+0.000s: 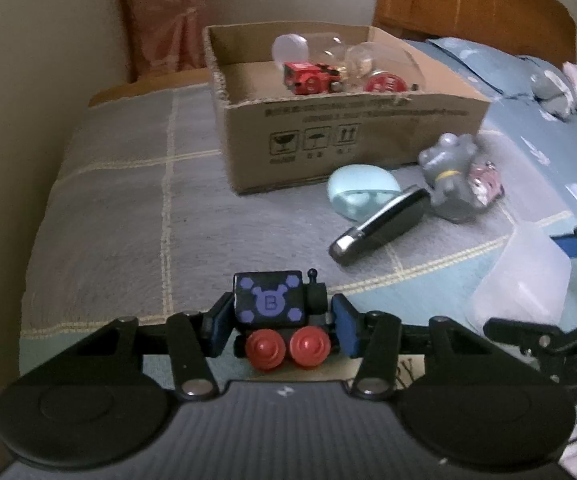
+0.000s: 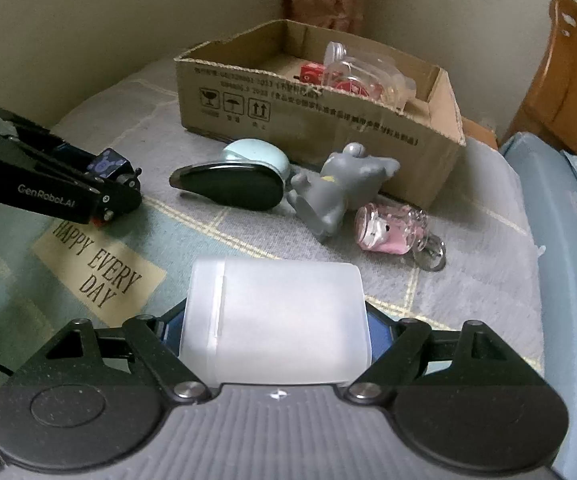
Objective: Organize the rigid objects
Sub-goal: 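Carry the white container and black train into the box and open both tools, then move both tools back toward the remaining items on the bed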
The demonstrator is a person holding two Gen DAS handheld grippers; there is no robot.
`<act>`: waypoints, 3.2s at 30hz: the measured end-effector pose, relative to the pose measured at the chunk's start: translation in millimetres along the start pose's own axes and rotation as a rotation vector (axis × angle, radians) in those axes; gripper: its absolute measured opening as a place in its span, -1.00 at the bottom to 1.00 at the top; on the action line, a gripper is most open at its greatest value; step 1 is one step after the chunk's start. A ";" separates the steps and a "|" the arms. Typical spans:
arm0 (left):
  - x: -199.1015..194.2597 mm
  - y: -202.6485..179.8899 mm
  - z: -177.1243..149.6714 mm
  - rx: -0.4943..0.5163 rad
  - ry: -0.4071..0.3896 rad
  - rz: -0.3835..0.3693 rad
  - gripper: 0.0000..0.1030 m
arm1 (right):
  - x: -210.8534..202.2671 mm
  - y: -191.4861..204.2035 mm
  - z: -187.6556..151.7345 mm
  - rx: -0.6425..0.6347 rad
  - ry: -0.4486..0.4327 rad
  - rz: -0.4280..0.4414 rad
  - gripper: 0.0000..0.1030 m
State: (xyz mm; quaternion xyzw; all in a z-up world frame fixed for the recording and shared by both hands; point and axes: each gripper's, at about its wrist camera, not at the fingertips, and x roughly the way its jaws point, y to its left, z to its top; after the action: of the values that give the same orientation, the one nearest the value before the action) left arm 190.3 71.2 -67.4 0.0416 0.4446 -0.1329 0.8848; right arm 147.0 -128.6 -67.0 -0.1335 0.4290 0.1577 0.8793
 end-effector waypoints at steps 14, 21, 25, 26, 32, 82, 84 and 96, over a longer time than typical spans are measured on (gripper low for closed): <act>-48.1 -19.5 47.0 0.100 -0.077 -0.088 -0.03 | -47.2 -34.7 29.9 -0.013 -0.077 0.073 0.68; -56.5 -29.7 94.4 0.167 -0.158 -0.081 -0.03 | -59.1 -51.2 61.9 -0.028 -0.154 0.069 0.68; -39.4 -29.2 122.6 0.178 -0.176 -0.054 -0.03 | -59.0 -57.8 78.3 -0.042 -0.181 0.045 0.68; -33.0 -27.5 128.6 0.171 -0.175 -0.052 -0.03 | -58.5 -59.9 82.2 -0.041 -0.188 0.035 0.68; 0.3 -14.4 144.6 0.136 -0.135 -0.037 -0.03 | -52.9 -68.8 103.9 -0.040 -0.206 0.013 0.68; -53.1 39.3 34.3 -0.070 -0.274 0.162 0.98 | 37.5 -11.7 238.0 -0.181 -0.113 0.063 1.00; -54.3 37.4 33.7 -0.070 -0.273 0.162 0.99 | 31.6 -11.3 230.4 -0.182 -0.115 0.041 1.00; -65.2 10.5 24.8 -0.050 -0.236 0.157 0.99 | -13.9 -22.9 148.9 -0.072 -0.159 0.004 1.00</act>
State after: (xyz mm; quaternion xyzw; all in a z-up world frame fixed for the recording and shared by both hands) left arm 175.3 89.5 -0.9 0.0381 0.3363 -0.0560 0.9393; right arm 253.9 -96.7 35.1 -0.1510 0.3522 0.1851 0.9049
